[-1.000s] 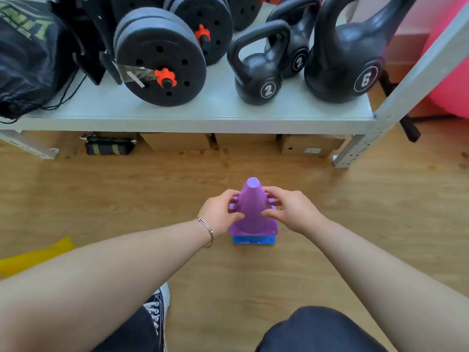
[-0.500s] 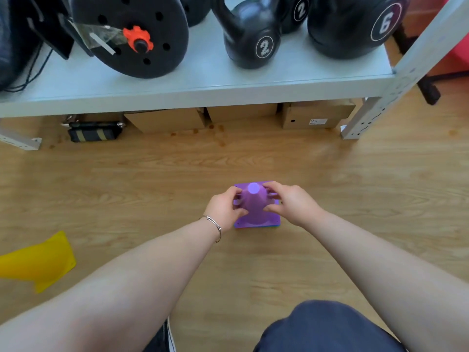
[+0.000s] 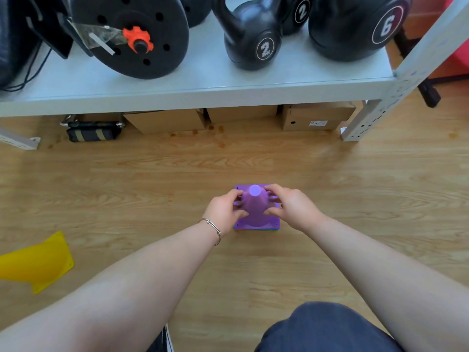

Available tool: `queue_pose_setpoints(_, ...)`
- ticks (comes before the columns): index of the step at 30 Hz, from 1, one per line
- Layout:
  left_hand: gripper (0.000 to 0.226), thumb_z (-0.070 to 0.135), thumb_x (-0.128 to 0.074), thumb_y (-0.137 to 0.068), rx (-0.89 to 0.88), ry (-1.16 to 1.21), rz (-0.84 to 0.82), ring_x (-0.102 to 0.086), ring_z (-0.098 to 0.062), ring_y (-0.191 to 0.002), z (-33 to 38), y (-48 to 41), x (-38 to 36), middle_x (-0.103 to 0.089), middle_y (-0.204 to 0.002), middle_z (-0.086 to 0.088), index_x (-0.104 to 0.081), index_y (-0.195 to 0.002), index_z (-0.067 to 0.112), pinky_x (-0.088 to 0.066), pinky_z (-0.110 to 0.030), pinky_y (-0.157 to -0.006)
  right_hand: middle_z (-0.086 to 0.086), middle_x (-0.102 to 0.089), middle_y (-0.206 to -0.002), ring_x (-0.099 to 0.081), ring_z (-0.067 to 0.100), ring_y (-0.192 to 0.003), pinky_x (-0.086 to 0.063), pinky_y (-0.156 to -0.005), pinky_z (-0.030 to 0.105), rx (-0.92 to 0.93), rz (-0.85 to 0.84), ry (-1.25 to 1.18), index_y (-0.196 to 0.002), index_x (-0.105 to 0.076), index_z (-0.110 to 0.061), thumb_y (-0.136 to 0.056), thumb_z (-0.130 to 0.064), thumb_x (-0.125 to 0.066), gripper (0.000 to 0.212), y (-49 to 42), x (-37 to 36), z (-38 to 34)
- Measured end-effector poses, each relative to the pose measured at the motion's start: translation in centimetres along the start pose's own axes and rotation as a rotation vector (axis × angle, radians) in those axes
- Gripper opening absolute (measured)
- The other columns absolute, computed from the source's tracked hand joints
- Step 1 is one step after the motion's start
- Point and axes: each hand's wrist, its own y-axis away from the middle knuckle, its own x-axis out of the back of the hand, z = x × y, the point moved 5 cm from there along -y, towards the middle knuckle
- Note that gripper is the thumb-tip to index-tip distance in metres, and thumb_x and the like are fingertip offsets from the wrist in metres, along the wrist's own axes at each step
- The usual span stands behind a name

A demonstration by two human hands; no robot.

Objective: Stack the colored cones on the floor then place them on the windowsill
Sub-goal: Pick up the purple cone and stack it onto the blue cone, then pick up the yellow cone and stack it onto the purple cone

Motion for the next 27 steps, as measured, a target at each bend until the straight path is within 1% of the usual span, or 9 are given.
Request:
queue_pose_setpoints(5,0.054,0.017,-0.073,-0.078,0.013,-0.042,-0.022,-0.067,-0.020,-0.104,-0.1,-0.1,0.0,-0.068,-0.120,-0.001,-0.052,-0.128,0.023,-0.052,-0.035,-0.094,0.009,-0.072,-0.138,-0.068,0.026,-0.130,-0.056,-0.106,0.041,-0.013,-0.035,0.032,-0.147,-0.055,-0.017,-0.089,-0.024,-0.084,0.066,0.2,0.1,-0.3)
queue_pose_setpoints(8,0.060,0.020,-0.067,-0.083,-0.007,-0.242,-0.039,-0.061,-0.027,-0.113,0.0,-0.6,0.4,-0.062,-0.128,-0.008,-0.040,-0.137,0.020,-0.050,-0.041,-0.094,0.013,-0.066,-0.142,-0.065,0.034,-0.128,-0.054,-0.101,0.041,-0.016,-0.057,0.196,-0.151,-0.050,-0.017,-0.100,-0.024,-0.069,0.056,0.3,0.5,-0.7)
queue_pose_setpoints(10,0.058,0.023,-0.061,-0.088,-0.014,-0.396,0.008,-0.058,-0.034,-0.112,0.5,-0.6,1.5,-0.057,-0.128,-0.013,-0.034,-0.139,0.017,-0.050,-0.043,-0.090,0.016,-0.062,-0.144,-0.063,0.038,-0.127,-0.053,-0.097,0.043,-0.029,-0.027,0.315,-0.153,-0.047,-0.015,-0.106,-0.027,-0.058,0.049,0.5,1.6,-1.6)
queue_pose_setpoints(11,0.058,0.027,-0.059,-0.090,-0.010,-0.469,0.040,-0.057,-0.035,-0.111,0.9,-0.5,2.3,-0.055,-0.128,-0.013,-0.032,-0.139,0.017,-0.050,-0.043,-0.088,0.016,-0.061,-0.145,-0.063,0.038,-0.127,-0.053,-0.097,0.044,-0.037,-0.002,0.360,-0.153,-0.045,-0.015,-0.106,-0.025,-0.056,0.050,0.5,2.3,-2.2)
queue_pose_setpoints(14,0.061,0.040,-0.059,-0.087,-0.005,-0.693,0.174,-0.051,-0.032,-0.115,2.2,0.0,5.1,-0.053,-0.128,-0.008,-0.031,-0.138,0.019,-0.043,-0.042,-0.089,0.014,-0.062,-0.142,-0.060,0.038,-0.128,-0.052,-0.101,0.044,-0.032,0.107,0.443,-0.154,-0.043,-0.013,-0.103,-0.027,-0.058,0.055,0.3,4.9,-4.8)
queue_pose_setpoints(17,0.065,0.046,-0.060,-0.083,-0.047,-0.793,0.320,-0.046,-0.031,-0.122,3.6,0.3,8.0,-0.052,-0.130,-0.007,-0.033,-0.136,0.019,-0.039,-0.043,-0.097,0.012,-0.065,-0.137,-0.060,0.036,-0.129,-0.046,-0.109,0.045,-0.028,0.254,0.509,-0.150,-0.048,-0.011,-0.099,-0.035,-0.064,0.058,0.1,7.5,-7.5)
queue_pose_setpoints(20,0.065,0.049,-0.059,-0.082,-0.036,-0.790,0.415,-0.041,-0.031,-0.128,4.4,0.5,10.6,-0.051,-0.130,-0.007,-0.035,-0.134,0.018,-0.034,-0.048,-0.104,0.013,-0.069,-0.130,-0.059,0.036,-0.134,-0.043,-0.117,0.051,0.000,0.396,0.600,-0.142,-0.057,-0.008,-0.089,-0.038,-0.078,0.065,-0.3,9.0,-9.8)
queue_pose_setpoints(23,0.069,0.053,-0.057,-0.082,0.011,-0.777,0.473,-0.037,-0.031,-0.132,4.5,1.1,13.1,-0.049,-0.133,-0.008,-0.034,-0.137,0.018,-0.031,-0.050,-0.108,0.014,-0.074,-0.117,-0.067,0.037,-0.126,-0.051,-0.111,0.055,0.054,0.478,0.683,-0.131,-0.067,-0.005,-0.073,-0.040,-0.091,0.072,-0.6,9.8,-12.3)
queue_pose_setpoints(27,0.067,0.055,-0.053,-0.084,0.093,-0.722,0.567,-0.037,-0.031,-0.133,2.9,3.1,18.0,-0.048,-0.136,-0.008,-0.035,-0.137,0.018,-0.032,-0.049,-0.107,0.015,-0.072,-0.123,-0.066,0.038,-0.127,-0.048,-0.114,0.054,0.114,0.503,0.684,-0.135,-0.065,-0.005,-0.079,-0.041,-0.087,0.070,-0.7,10.0,-16.7)
